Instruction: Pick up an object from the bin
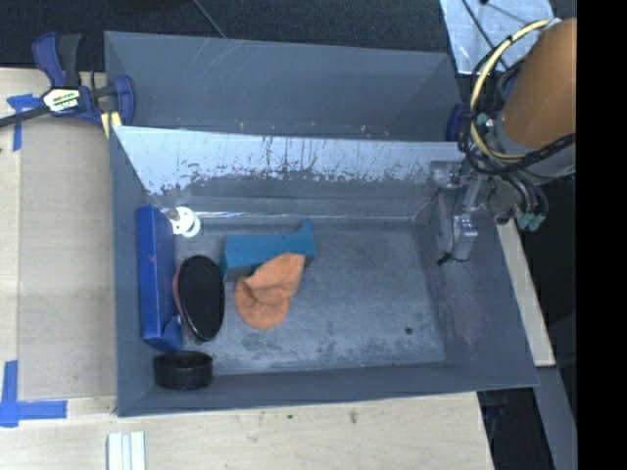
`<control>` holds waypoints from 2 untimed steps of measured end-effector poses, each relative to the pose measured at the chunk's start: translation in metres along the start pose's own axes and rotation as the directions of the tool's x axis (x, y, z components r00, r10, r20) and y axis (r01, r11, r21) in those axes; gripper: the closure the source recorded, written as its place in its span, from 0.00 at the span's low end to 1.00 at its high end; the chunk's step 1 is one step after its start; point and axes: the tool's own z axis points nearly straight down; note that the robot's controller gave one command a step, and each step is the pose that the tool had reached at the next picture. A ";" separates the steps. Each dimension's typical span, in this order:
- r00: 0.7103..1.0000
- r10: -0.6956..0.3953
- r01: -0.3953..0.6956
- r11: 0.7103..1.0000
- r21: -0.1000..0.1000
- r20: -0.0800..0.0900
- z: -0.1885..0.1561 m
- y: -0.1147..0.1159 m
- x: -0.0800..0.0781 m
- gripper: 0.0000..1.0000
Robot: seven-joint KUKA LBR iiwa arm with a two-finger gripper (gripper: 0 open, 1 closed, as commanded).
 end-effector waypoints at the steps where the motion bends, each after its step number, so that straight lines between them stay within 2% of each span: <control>1: 1.000 -0.002 0.002 1.000 0.001 0.008 -0.005 0.000 -0.001 0.00; 2: 1.000 -0.006 0.006 1.000 0.005 0.017 0.033 0.035 -0.015 0.00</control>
Offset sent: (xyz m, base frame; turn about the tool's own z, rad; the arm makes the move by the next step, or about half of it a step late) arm 0.0220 0.0691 -0.0712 -0.0192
